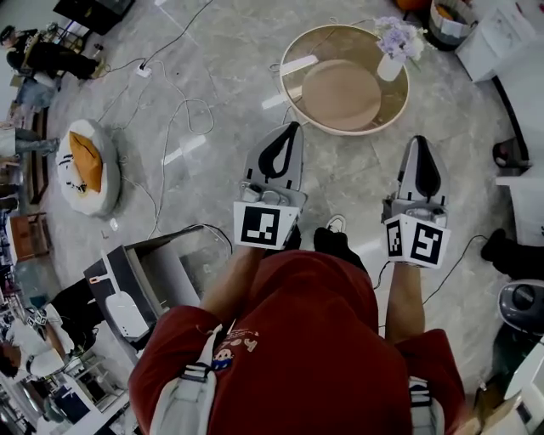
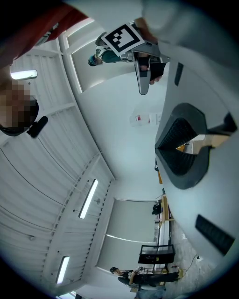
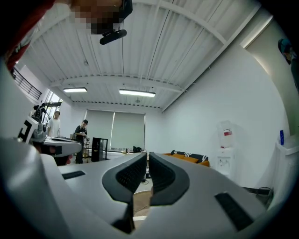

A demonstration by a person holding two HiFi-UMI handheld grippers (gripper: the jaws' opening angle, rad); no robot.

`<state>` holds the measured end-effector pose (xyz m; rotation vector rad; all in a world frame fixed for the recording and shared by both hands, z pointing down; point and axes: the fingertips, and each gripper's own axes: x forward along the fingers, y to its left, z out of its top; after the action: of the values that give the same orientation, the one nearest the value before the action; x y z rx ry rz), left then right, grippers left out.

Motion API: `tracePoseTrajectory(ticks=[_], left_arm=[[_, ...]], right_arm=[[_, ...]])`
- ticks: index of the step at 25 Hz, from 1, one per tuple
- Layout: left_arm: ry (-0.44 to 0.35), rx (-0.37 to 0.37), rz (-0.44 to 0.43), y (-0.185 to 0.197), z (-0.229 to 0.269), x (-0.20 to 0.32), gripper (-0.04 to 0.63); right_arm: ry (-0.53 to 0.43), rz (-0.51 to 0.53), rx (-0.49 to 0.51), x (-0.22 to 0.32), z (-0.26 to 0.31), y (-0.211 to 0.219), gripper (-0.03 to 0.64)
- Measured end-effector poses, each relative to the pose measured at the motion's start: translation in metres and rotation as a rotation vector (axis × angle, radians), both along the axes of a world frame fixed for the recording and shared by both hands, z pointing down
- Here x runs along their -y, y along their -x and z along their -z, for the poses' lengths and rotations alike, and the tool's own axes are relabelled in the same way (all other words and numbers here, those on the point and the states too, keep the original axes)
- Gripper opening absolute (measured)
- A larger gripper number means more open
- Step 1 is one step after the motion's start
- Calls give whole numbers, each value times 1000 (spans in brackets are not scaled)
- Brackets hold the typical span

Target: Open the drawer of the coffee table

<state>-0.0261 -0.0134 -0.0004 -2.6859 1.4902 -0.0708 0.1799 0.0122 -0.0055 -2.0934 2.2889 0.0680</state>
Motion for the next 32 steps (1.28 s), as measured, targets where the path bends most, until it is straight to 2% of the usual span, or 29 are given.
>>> tracePoseTrajectory(ticks=[9,12,16,20,25,32], left_arm=[[16,14,-15,9,-36,31,5],[14,-20,9,19,-58,34,5],[-16,-7,23,26,-104,43,5],[2,24,40,37,-187,52,5],[38,-9,60,46,-319,59,5],[-5,-13,55,54,-520,75,5]], right_arm=[[35,-43,-18,26,-33,6,29],[70,-32,-25,31,-64,15,29],[123,7,-33,44,-126,29,29],[160,37,-30,54,-213,45,29],[189,71,-71,56,-344,64,29],[179,42,-162,60,-550,71,29]])
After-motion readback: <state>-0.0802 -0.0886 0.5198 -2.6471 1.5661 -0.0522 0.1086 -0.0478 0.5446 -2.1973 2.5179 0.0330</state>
